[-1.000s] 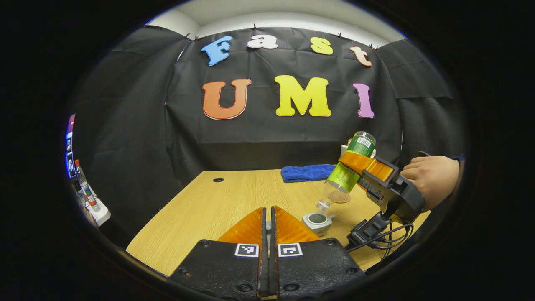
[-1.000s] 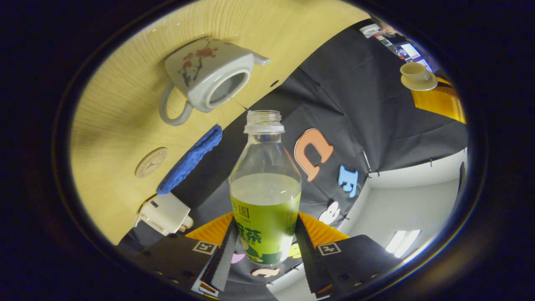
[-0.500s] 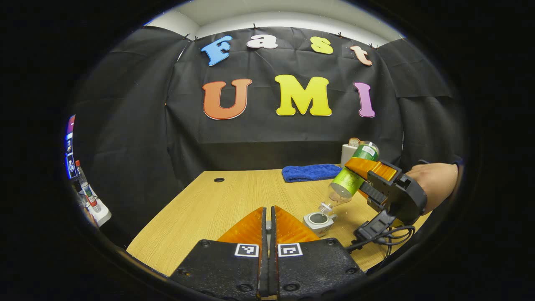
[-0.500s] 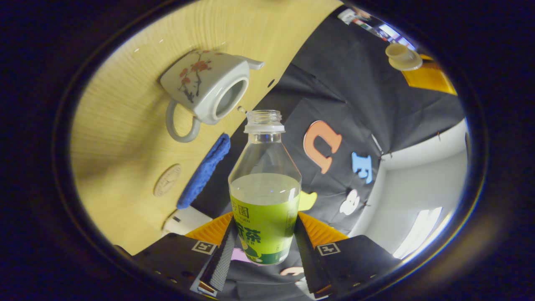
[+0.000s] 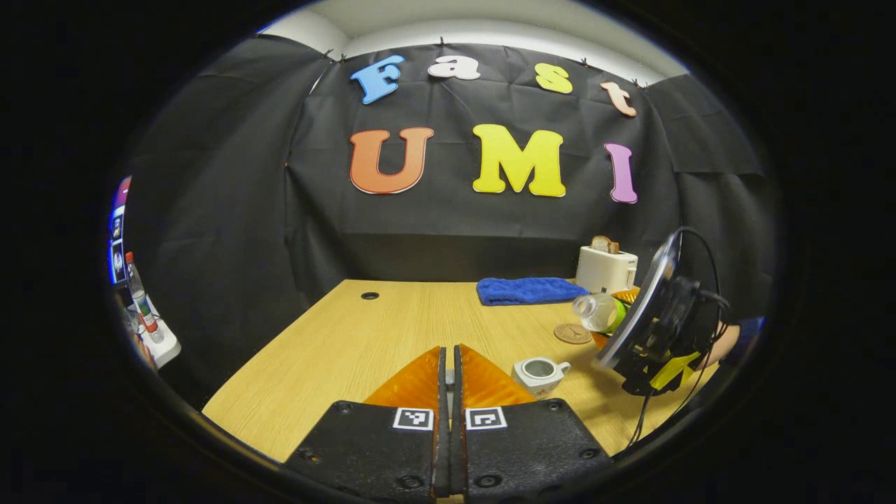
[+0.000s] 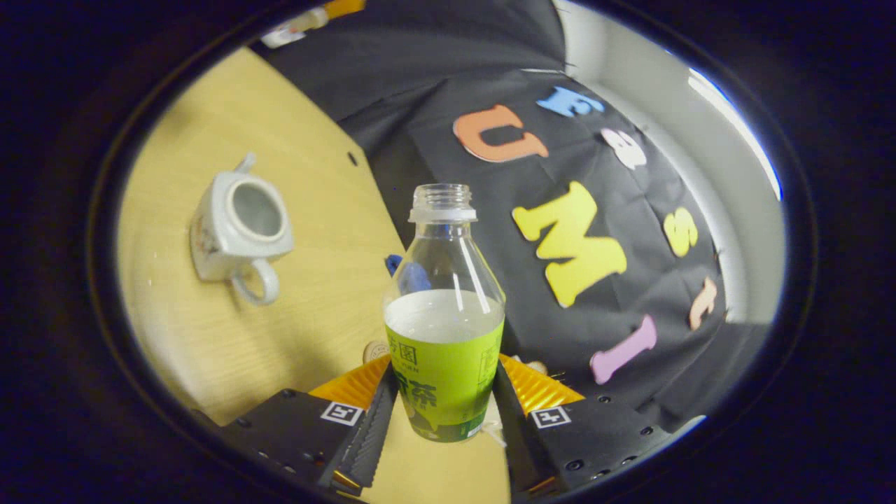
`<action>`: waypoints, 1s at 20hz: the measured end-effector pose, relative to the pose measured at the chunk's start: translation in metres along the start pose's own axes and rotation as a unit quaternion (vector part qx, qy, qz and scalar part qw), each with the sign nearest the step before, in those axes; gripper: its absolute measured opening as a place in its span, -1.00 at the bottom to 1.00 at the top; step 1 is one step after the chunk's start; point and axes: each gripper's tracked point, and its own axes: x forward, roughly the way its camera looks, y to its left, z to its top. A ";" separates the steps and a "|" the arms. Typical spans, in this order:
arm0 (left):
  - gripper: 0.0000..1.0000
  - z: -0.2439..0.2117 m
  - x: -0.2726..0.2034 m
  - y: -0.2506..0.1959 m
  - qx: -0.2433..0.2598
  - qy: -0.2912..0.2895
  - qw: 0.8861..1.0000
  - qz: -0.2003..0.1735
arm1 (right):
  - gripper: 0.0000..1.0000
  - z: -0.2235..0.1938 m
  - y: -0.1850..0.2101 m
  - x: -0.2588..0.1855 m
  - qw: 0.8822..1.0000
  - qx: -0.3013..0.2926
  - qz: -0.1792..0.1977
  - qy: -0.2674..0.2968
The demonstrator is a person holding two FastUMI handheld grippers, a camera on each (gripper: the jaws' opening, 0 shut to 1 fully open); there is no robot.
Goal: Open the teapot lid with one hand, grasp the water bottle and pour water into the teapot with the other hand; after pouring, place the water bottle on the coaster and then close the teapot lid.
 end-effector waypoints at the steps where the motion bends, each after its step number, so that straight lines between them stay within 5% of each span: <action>1: -0.94 0.000 0.001 -0.001 0.003 0.001 1.000 0.001 | 0.43 -0.003 -0.006 0.004 0.999 0.053 0.003 0.009; 7: -0.94 -0.004 0.003 -0.008 0.013 0.007 1.000 -0.002 | 0.43 -0.009 -0.032 0.023 0.965 0.261 0.008 0.021; 13: -0.94 0.002 -0.002 -0.008 0.020 -0.003 1.000 0.002 | 0.46 -0.016 -0.020 0.061 0.887 0.453 0.065 0.066; 17: -0.94 0.002 0.001 -0.017 0.033 -0.008 0.999 -0.001 | 0.43 -0.015 -0.013 0.086 0.880 0.462 0.071 0.080; 20: -0.94 0.003 0.005 -0.018 0.035 -0.012 0.999 0.005 | 0.43 -0.006 -0.012 0.105 0.889 0.444 0.078 0.077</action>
